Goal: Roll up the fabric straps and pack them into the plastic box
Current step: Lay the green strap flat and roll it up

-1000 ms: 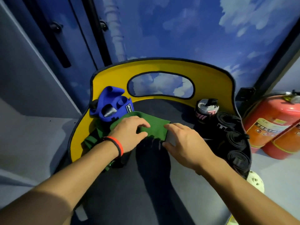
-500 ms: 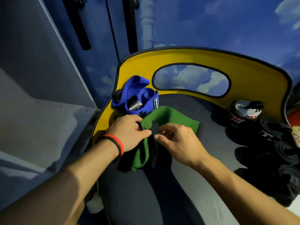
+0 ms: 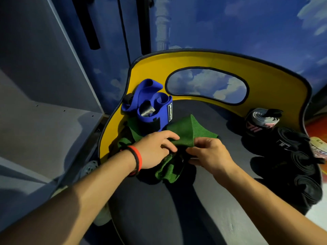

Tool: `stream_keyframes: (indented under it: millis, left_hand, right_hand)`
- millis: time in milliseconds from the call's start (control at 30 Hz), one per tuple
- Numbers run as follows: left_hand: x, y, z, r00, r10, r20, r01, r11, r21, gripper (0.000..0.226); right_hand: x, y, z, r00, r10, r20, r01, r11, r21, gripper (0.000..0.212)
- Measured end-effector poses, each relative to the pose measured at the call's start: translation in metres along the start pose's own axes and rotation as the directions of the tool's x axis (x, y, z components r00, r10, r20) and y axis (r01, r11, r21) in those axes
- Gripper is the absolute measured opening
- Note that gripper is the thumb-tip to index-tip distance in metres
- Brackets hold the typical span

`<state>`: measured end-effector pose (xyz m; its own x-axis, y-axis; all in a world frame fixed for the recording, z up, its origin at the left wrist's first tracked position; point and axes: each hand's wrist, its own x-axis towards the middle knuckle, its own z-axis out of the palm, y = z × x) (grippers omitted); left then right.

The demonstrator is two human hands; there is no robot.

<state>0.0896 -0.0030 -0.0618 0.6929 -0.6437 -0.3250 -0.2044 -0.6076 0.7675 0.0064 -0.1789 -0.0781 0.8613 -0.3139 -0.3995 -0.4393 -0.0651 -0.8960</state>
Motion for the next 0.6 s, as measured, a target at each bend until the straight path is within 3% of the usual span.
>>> stream_keyframes:
  millis: [200,333,433,500,533,600]
  left_hand:
    - [-0.008,-0.016,0.000,1.000,0.000,-0.019,0.004,0.970,0.243,0.048]
    - [-0.014,-0.025,-0.002,0.996,-0.058,0.061,0.007,0.779,0.627,0.056]
    - [-0.017,-0.028,0.004,0.991,-0.069,0.112,-0.028,0.724,0.690,0.079]
    - [-0.016,-0.028,0.011,0.994,-0.037,0.106,-0.051,0.688,0.724,0.083]
    - [-0.015,-0.028,0.015,0.996,-0.021,0.086,-0.050,0.666,0.744,0.081]
    - [-0.012,-0.029,0.023,0.999,0.030,0.025,-0.038,0.629,0.776,0.073]
  right_hand:
    - [-0.008,0.016,-0.026,0.992,0.068,-0.104,-0.068,0.998,0.004,0.016]
    - [-0.008,0.028,-0.047,0.981,0.125,-0.147,-0.121,0.992,0.035,0.012]
    - [-0.014,0.031,-0.056,0.972,0.162,-0.170,-0.147,0.984,0.100,0.014]
    - [-0.017,0.033,-0.057,0.970,0.180,-0.166,-0.161,0.979,0.121,0.010]
    - [-0.018,0.033,-0.056,0.969,0.178,-0.174,-0.165,0.983,0.085,0.015]
    - [-0.022,0.037,-0.055,0.969,0.042,-0.243,-0.107,0.959,-0.263,0.019]
